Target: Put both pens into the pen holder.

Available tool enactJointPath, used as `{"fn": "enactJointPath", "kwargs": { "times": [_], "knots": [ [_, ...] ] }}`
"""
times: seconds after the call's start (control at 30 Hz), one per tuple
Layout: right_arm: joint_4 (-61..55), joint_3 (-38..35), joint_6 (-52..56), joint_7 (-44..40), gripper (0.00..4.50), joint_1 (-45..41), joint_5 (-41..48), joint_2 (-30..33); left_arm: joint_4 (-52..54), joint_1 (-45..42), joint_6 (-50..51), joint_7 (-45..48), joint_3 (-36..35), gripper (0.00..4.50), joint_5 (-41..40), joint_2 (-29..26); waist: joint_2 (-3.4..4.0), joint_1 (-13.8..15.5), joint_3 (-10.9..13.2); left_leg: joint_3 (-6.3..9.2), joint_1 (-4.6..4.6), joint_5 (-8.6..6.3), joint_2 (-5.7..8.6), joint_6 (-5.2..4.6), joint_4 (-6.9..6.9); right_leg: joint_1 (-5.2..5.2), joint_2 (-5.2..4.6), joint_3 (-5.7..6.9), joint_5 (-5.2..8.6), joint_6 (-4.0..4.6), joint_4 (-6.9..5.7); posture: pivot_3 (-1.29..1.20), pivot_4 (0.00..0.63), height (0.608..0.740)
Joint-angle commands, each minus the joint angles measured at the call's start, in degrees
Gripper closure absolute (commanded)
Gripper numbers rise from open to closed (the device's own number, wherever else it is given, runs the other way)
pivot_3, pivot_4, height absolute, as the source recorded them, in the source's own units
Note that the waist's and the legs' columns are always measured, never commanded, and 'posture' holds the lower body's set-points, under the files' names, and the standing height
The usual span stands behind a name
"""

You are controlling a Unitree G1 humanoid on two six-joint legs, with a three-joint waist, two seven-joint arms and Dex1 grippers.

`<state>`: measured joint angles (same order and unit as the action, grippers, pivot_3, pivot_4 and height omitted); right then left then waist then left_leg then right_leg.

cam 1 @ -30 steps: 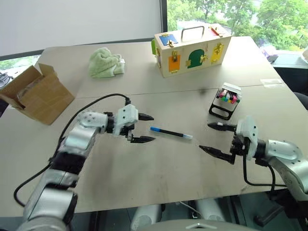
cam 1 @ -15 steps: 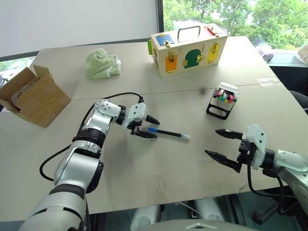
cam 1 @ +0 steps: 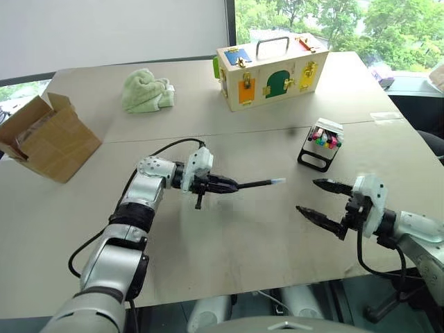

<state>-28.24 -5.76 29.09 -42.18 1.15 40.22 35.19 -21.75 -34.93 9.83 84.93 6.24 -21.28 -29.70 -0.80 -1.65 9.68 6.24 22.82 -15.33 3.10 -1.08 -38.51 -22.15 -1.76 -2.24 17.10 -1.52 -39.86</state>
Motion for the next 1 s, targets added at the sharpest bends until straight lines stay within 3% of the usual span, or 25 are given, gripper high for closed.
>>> {"fn": "enactJointPath", "kwargs": {
  "times": [0.03, 0.13, 0.3, 0.63, 0.67, 0.73, 0.83, 1.0],
  "knots": [
    [-0.62, -1.72, 4.39, 5.83, 0.00, -4.46, 11.07, -6.86, 14.74, 2.27, 12.99, -6.60, -4.76, 4.46, -9.91, 0.95, 0.03, -0.21, -0.02, 0.03, 0.00, 0.00, -0.01, -0.01, 0.01, 0.00, 0.00, 0.01, 0.00, 0.00, 0.00, 0.00, 0.150, 0.740],
    [0.92, -1.43, 6.62, 11.97, 0.00, -8.56, 16.66, -14.18, 19.15, 3.87, 16.28, -12.87, -6.62, 4.46, -12.25, 3.62, 0.06, -0.23, -0.04, 0.03, -0.04, 0.00, 0.01, 0.00, 0.01, 0.02, -0.01, 0.01, -0.01, 0.00, -0.01, 0.00, 0.150, 0.740],
    [5.04, 0.50, 4.95, 17.80, 0.00, -16.84, 16.80, -24.07, 24.75, 7.72, 18.59, -18.12, -6.44, 4.46, -13.47, 5.95, 0.08, -0.54, -0.03, 0.00, -0.06, 0.08, 0.06, 0.13, 0.02, -0.01, -0.02, -0.04, -0.01, 0.00, -0.02, 0.00, 0.150, 0.740],
    [5.52, 1.45, 5.28, 15.75, 4.34, -19.22, 16.18, -25.30, 25.88, 8.30, 19.84, -20.16, -7.16, 4.50, -15.53, 5.63, 0.10, -0.55, -0.04, -0.04, -0.04, 0.15, 0.08, 0.27, 0.12, -0.08, -0.02, -0.05, -0.01, 0.01, 0.00, 0.00, 0.150, 0.740],
    [5.46, 1.83, 5.36, 16.10, 4.36, -19.32, 15.46, -25.05, 25.80, 8.21, 19.98, -19.92, -7.14, 3.75, -15.83, 5.53, 0.10, -0.58, -0.04, -0.04, -0.05, 0.15, 0.08, 0.27, 0.13, -0.08, -0.01, -0.04, -0.01, 0.01, -0.01, 0.00, 0.150, 0.740],
    [5.37, 2.19, 5.22, 16.95, 4.36, -19.48, 14.39, -24.97, 25.64, 8.00, 20.34, -19.77, -7.06, 3.39, -16.24, 5.42, 0.10, -0.62, -0.04, -0.04, -0.05, 0.15, 0.08, 0.26, 0.13, -0.08, -0.01, -0.05, -0.01, 0.01, -0.01, 0.00, 0.150, 0.740],
    [4.73, 1.86, 3.71, 17.23, 4.36, -19.58, 12.56, -24.62, 25.07, 7.64, 19.66, -20.98, -6.43, 2.26, -14.84, 5.33, 0.10, -0.58, -0.04, -0.05, -0.05, 0.15, 0.08, 0.27, 0.13, -0.10, -0.02, -0.06, -0.01, 0.01, -0.01, 0.00, 0.150, 0.740],
    [2.10, 5.04, -9.33, 11.57, 4.36, -18.67, -4.99, -17.38, 26.12, 7.89, 17.93, -19.01, -4.73, 2.26, -12.00, 1.54, 0.10, -0.56, -0.04, -0.07, -0.05, 0.15, 0.11, 0.27, 0.13, -0.09, -0.02, -0.07, -0.01, 0.00, 0.01, 0.00, 0.150, 0.740]
  ]
}}
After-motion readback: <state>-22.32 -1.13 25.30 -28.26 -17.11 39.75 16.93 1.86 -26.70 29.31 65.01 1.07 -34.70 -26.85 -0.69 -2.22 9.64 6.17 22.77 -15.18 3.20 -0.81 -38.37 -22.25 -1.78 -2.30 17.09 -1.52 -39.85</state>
